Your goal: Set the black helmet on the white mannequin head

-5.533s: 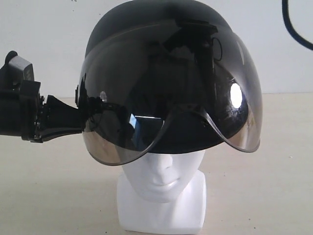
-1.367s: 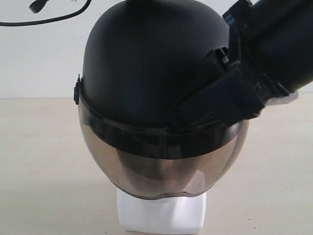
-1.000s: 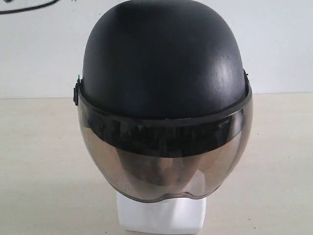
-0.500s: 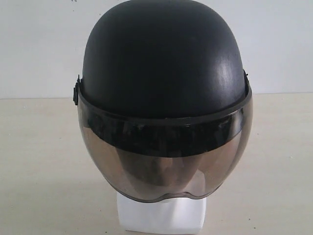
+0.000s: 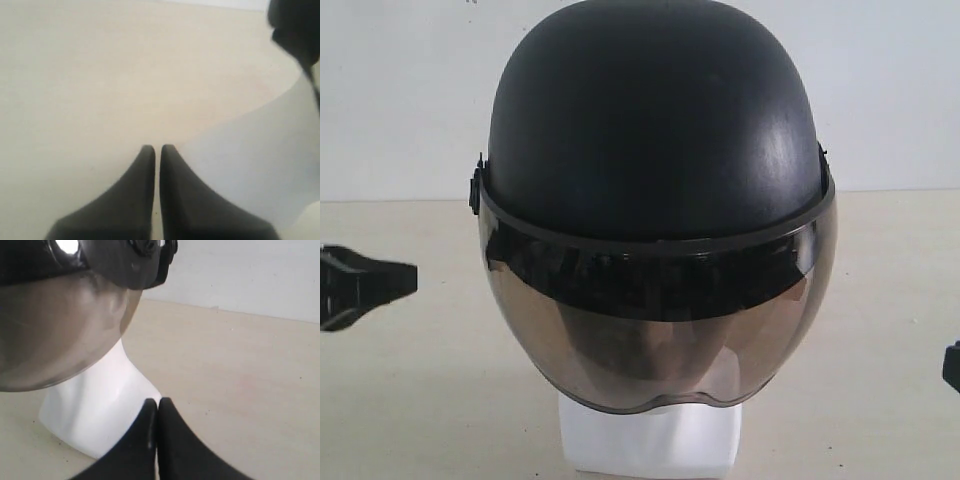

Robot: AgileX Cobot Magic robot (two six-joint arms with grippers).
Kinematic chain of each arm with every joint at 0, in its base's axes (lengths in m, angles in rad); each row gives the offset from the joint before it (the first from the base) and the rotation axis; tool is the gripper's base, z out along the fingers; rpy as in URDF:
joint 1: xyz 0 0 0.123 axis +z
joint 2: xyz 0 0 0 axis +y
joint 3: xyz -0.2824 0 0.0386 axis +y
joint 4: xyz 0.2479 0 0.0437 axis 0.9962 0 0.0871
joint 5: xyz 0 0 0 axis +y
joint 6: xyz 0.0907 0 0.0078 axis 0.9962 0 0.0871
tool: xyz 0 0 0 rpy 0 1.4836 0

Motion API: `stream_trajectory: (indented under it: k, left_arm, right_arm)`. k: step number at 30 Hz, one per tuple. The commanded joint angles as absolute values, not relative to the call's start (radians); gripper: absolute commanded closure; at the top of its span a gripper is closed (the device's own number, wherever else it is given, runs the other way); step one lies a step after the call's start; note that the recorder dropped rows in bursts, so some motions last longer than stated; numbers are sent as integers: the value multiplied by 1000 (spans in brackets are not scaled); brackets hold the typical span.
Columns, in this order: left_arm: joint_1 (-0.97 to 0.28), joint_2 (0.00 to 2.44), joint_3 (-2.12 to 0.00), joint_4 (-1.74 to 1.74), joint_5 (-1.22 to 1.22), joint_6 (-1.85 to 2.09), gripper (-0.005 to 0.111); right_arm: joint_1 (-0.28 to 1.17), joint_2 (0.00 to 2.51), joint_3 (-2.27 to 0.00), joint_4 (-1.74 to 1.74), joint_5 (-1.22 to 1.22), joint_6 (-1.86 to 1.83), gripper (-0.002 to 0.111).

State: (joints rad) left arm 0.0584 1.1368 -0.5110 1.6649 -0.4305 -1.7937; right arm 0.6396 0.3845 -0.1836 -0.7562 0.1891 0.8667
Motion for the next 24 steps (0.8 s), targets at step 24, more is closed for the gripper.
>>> stream_trajectory:
  k: [24]
  left_arm:
    - [60,1127,-450,1637,-406,-1785,102]
  right_arm:
    - [395,219,-172,-760,115,955,109]
